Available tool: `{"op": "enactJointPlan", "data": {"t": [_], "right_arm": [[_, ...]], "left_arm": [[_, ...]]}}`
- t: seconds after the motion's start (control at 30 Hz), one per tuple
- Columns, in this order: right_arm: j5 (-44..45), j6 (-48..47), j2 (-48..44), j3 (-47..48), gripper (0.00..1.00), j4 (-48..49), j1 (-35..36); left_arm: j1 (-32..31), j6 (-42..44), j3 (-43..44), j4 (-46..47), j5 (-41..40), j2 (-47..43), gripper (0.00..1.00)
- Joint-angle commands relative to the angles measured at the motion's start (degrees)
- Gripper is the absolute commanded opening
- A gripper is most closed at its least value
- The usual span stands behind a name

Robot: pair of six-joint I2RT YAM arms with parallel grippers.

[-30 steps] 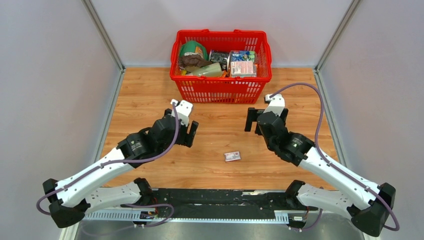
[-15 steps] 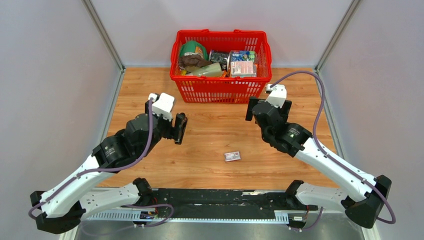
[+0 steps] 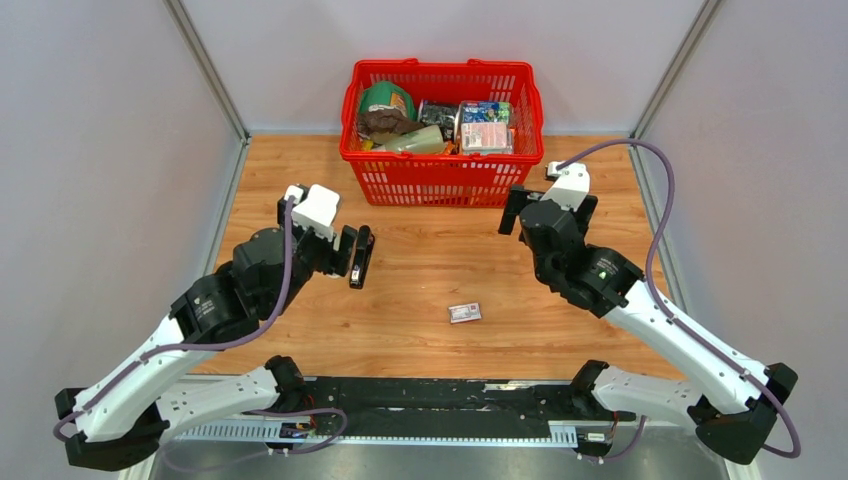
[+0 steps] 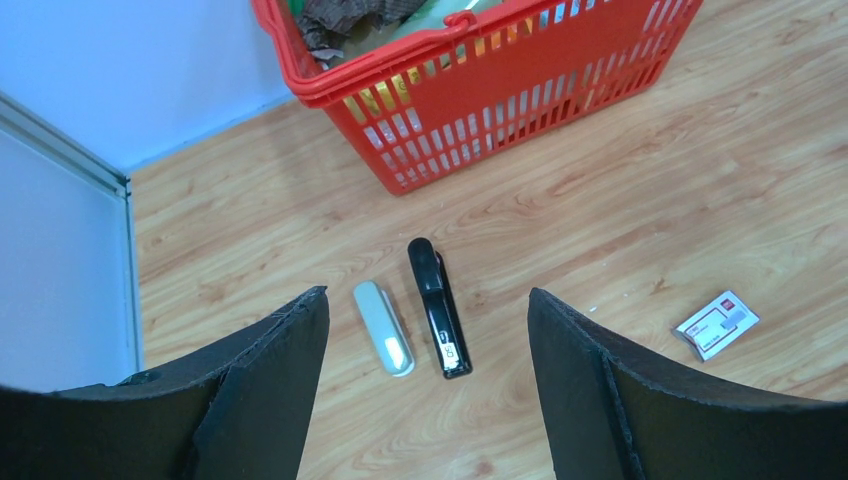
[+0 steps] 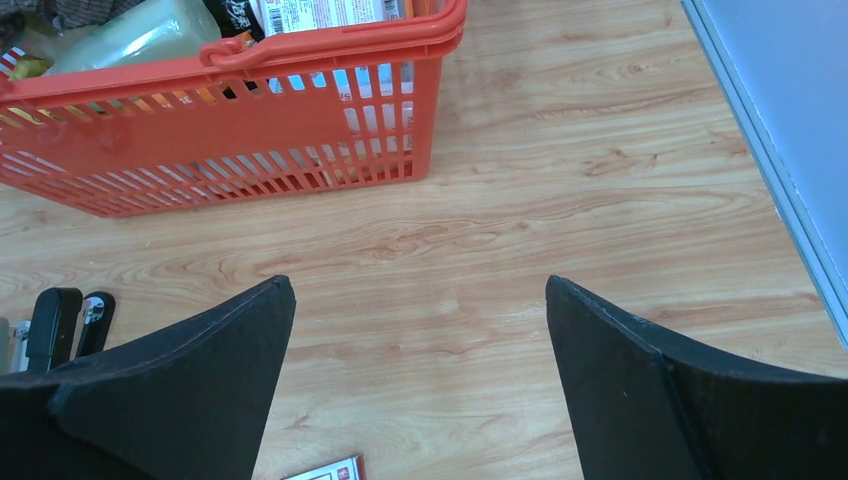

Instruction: Unload the staples from the stapler

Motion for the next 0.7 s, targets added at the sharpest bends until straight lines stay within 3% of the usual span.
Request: {"op": "enactJointPlan", "data": {"t": [0.0, 0.67], "right_arm": [[3.5, 0.2, 0.1, 2.3, 1.00, 0.3, -0.2], [1.7, -1.6, -0.5, 2.6, 1.00, 1.1, -0.2]], "left_arm": [[-0.4, 2.4, 2.9, 1.8, -0.9, -0.9, 0.80], [-0.3, 4.0, 2.2, 2.1, -1.4, -2.8, 0.80]]}}
